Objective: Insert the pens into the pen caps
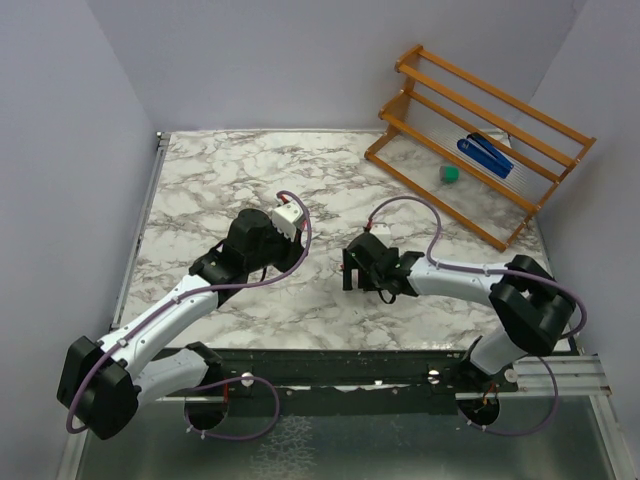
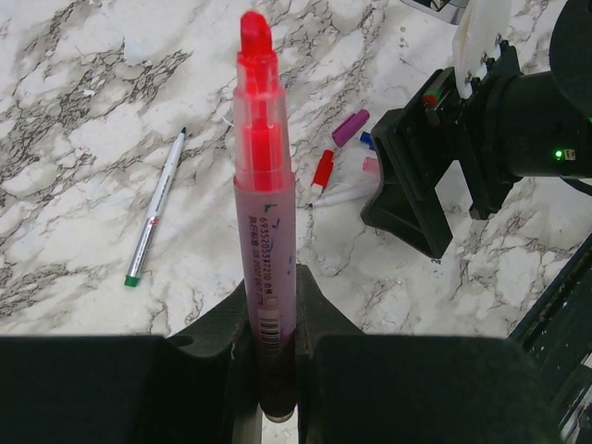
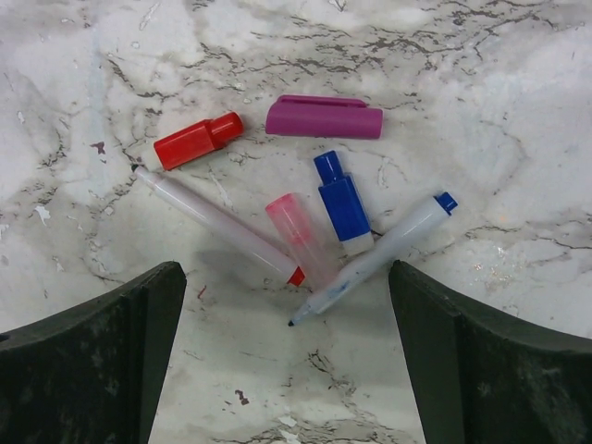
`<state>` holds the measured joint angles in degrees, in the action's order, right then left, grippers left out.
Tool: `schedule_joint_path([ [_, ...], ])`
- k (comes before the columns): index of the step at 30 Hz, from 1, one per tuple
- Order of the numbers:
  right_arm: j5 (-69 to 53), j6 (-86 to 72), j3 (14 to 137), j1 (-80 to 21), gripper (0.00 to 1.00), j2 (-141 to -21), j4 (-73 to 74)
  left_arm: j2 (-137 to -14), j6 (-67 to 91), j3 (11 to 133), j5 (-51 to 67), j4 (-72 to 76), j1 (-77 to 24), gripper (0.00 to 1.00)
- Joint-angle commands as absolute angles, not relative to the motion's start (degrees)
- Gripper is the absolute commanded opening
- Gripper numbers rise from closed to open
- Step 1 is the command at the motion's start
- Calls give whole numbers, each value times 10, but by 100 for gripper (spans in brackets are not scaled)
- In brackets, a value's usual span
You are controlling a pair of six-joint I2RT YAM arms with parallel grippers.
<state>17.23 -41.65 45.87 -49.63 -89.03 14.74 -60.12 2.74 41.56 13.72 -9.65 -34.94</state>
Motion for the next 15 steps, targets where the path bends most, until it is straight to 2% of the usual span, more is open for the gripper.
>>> schedule_joint_path([
  [1,146,-410,472,-494,97,-928,118,-606,25,432,125,-106,-348,0],
  [15,160,-378,515,-489,95,-983,84,-607,20,433,123,-114,-347,0],
])
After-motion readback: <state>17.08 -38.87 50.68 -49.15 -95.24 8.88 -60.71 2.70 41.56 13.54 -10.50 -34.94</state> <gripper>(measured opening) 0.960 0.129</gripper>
